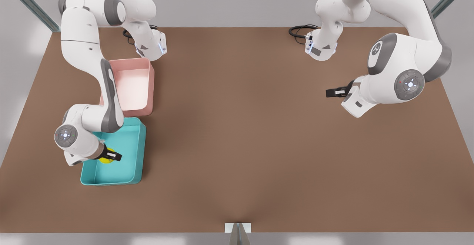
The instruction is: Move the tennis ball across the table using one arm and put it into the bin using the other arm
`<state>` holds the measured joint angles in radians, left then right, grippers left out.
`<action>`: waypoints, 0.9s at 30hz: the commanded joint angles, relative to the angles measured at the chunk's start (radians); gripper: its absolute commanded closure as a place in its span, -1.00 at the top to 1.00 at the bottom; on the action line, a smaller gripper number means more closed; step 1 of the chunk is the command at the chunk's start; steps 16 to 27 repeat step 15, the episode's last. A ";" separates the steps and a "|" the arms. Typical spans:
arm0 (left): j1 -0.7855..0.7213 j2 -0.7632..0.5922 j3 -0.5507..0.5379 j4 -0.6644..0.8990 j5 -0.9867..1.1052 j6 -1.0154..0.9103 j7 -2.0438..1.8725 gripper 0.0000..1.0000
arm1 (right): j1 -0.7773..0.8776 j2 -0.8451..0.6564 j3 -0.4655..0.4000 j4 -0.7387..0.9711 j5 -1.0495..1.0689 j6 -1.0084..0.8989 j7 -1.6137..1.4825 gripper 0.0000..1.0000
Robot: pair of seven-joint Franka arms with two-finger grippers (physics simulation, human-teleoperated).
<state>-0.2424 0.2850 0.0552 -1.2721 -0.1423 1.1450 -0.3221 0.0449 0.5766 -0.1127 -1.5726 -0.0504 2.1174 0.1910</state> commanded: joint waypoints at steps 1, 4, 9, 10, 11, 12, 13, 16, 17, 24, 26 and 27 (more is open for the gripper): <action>0.000 -0.001 0.000 0.000 0.000 -0.001 -0.031 1.00 | -0.013 0.022 -0.002 0.010 -0.034 -0.039 -0.495 1.00; 0.000 -0.001 0.000 0.000 0.000 -0.001 -0.031 1.00 | 0.003 0.028 0.005 0.019 0.033 -0.089 -0.386 1.00; 0.000 -0.001 0.000 0.000 0.000 -0.001 -0.031 1.00 | 0.101 -0.056 0.025 0.325 0.090 -0.755 -0.137 1.00; 0.000 -0.001 0.000 0.000 0.000 -0.001 -0.031 1.00 | 0.122 -0.141 0.027 0.329 0.064 -0.795 -0.140 1.00; 0.000 -0.001 0.000 0.000 0.000 -0.001 -0.031 1.00 | 0.118 -0.242 0.063 0.316 -0.020 -0.795 -0.139 1.00; 0.000 -0.001 0.000 0.000 0.000 -0.001 -0.031 1.00 | 0.078 -0.311 0.093 0.293 -0.045 -0.792 -0.140 1.00; 0.000 -0.001 0.000 0.000 -0.002 -0.001 -0.029 1.00 | 0.044 -0.374 0.111 0.232 -0.042 -0.786 -0.139 1.00; 0.002 -0.001 0.000 0.000 0.001 0.002 -0.029 1.00 | 0.035 -0.454 0.111 0.158 -0.037 -0.783 -0.131 1.00; 0.002 -0.001 0.000 0.000 0.001 0.002 -0.029 1.00 | 0.035 -0.454 0.111 0.158 -0.037 -0.783 -0.131 1.00; 0.002 -0.001 0.000 0.000 0.001 0.002 -0.029 1.00 | 0.035 -0.454 0.111 0.158 -0.037 -0.783 -0.131 1.00; 0.002 -0.001 0.000 0.000 0.001 0.002 -0.029 1.00 | 0.035 -0.454 0.111 0.158 -0.037 -0.783 -0.131 1.00; 0.002 -0.001 0.000 0.000 0.001 0.002 -0.029 1.00 | 0.035 -0.454 0.111 0.158 -0.037 -0.783 -0.131 1.00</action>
